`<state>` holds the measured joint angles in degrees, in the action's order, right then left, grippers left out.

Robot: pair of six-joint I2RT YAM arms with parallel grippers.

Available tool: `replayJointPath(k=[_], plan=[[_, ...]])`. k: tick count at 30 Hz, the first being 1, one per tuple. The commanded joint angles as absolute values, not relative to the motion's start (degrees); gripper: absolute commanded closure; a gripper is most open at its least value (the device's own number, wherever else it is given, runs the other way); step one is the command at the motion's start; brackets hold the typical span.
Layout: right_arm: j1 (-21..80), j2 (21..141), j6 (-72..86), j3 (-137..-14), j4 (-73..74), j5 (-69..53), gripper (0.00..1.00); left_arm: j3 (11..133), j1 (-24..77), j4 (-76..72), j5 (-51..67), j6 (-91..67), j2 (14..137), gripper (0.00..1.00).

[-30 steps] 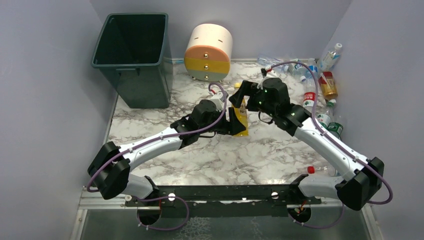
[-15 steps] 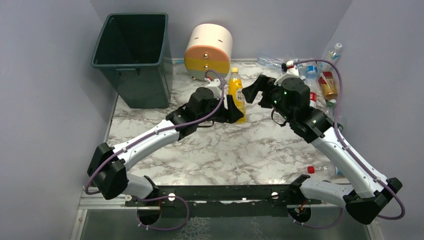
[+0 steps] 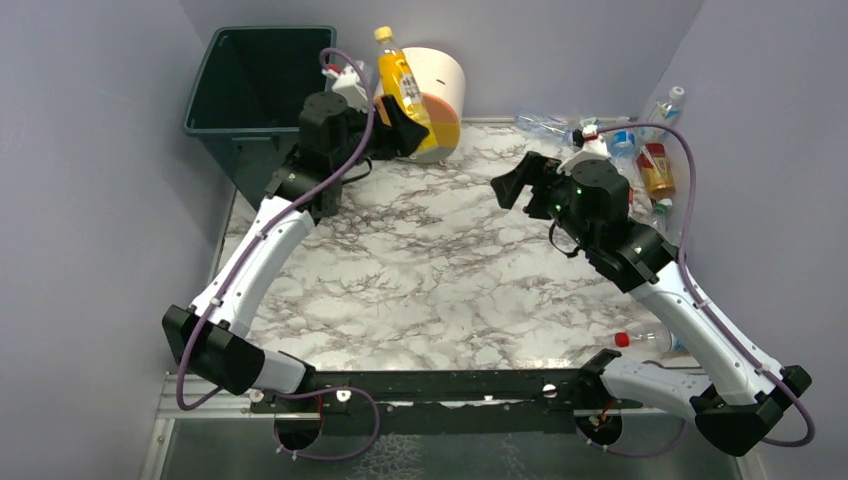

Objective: Put the plastic bottles in the bin
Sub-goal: Pick up the plastic bottle at the center of the board, then place the plastic bottle in the trash bin.

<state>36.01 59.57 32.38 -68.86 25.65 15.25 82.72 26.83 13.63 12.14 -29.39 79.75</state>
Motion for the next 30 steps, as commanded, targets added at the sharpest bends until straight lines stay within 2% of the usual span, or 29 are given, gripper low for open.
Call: replayJointPath(k=[1,14,19,23,27,30], plan=[[36.3,58.5,32.1,-67.6,25.5,16.4,0.01,91.8,21.0,17.5,15.8,-25.9,80.8,0.46],[36.3,58.0,33.0,-64.4,23.7,14.2,0.01,110.1,-3.9,17.9,21.8,-31.5,88.6,0.46],[36.3,58.1,33.0,-63.9,23.8,14.1,0.01,111.7,-11.6,17.8,24.7,-34.9,92.6,0.46],[36.3,58.2,33.0,-63.8,23.6,14.0,0.01,110.5,-14.0,19.3,25.9,-35.2,94.8,0.45],[36.3,58.8,33.0,-63.8,23.5,14.0,0.01,108.6,-14.6,20.7,25.8,-34.4,96.3,0.41],[36.3,58.9,33.0,-63.7,23.4,13.9,0.01,108.4,-15.0,22.3,26.0,-33.9,97.1,0.29]])
